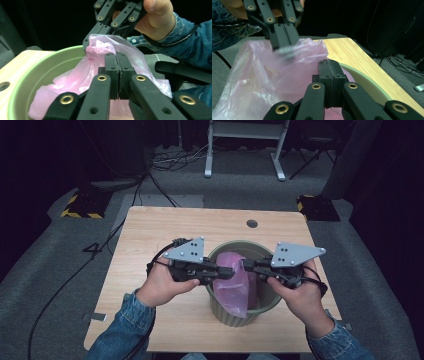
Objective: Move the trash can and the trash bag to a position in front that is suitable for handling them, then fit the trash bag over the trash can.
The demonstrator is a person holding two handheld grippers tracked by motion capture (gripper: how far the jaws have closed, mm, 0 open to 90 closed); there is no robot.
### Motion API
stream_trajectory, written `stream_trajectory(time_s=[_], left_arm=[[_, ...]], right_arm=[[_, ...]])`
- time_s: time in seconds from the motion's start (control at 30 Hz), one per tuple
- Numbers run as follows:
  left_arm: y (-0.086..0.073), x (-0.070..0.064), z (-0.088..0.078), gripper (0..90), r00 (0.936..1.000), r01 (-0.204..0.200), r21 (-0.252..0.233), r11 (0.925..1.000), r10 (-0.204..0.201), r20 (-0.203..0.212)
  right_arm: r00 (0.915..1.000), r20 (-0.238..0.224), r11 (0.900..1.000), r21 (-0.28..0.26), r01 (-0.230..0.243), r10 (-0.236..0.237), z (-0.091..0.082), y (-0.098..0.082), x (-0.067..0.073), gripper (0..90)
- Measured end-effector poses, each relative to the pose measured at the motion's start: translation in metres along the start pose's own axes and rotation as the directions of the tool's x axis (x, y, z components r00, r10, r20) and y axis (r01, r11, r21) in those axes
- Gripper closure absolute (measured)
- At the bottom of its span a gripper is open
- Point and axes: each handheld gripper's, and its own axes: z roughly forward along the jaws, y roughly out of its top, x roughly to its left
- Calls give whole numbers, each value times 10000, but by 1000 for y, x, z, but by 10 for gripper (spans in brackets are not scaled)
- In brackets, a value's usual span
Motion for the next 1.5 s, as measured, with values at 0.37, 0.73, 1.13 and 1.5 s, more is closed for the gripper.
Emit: stream_trajectory(time_s=[0.37,0.73,1.13,1.5], left_arm=[[-5,4,-13,900,9956,177,-336,9993,-207,-914],[-12,9,-26,900,9832,389,-284,9988,-433,-1774],[-24,18,-45,900,9644,791,-443,9959,-877,-2493],[-21,22,-47,900,9594,731,-670,9951,-885,-2679]], right_arm=[[9985,399,9993,-74,-364,366,-21,-15,-7,900],[9945,764,9974,23,-714,710,-46,-32,-11,900],[9926,764,9941,456,-982,945,-67,-56,-1,900],[9913,722,9925,462,-1132,1097,-89,-68,10,697]])
